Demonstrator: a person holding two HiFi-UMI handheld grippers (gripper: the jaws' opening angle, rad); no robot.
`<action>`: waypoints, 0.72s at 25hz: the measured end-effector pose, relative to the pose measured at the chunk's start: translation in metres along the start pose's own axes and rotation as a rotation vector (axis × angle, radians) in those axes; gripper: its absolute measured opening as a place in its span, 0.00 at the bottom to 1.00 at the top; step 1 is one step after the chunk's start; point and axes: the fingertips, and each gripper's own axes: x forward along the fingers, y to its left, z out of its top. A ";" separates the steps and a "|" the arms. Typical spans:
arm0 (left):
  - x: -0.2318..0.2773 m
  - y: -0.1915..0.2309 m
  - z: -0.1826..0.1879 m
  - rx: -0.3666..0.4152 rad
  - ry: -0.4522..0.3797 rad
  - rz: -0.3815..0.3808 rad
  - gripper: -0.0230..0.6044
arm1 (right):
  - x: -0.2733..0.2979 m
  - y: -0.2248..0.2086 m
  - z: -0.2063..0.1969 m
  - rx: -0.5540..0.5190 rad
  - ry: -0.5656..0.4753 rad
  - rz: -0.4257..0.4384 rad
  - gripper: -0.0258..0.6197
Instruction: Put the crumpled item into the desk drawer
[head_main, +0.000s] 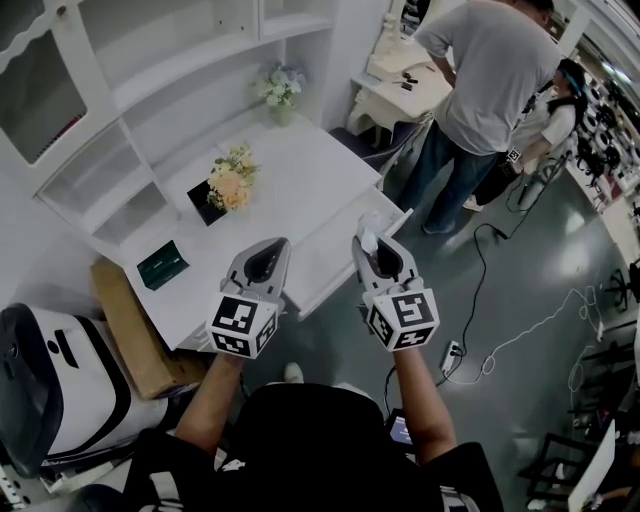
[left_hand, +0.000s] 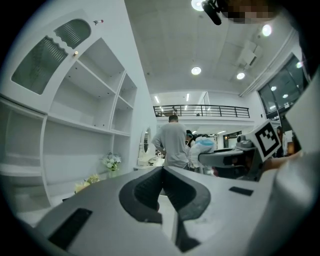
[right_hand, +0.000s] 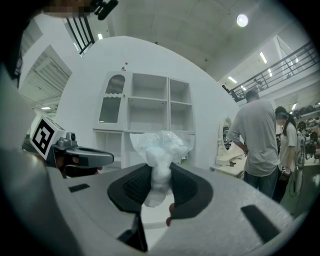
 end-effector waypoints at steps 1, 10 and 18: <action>0.000 0.001 -0.001 0.001 0.002 -0.004 0.05 | 0.002 0.000 -0.001 0.000 0.001 -0.003 0.18; 0.004 0.012 -0.013 -0.017 0.012 -0.009 0.05 | 0.010 0.004 -0.008 -0.012 0.011 -0.015 0.18; 0.019 0.012 -0.024 -0.039 0.029 -0.020 0.05 | 0.019 -0.014 -0.025 0.014 0.041 -0.040 0.18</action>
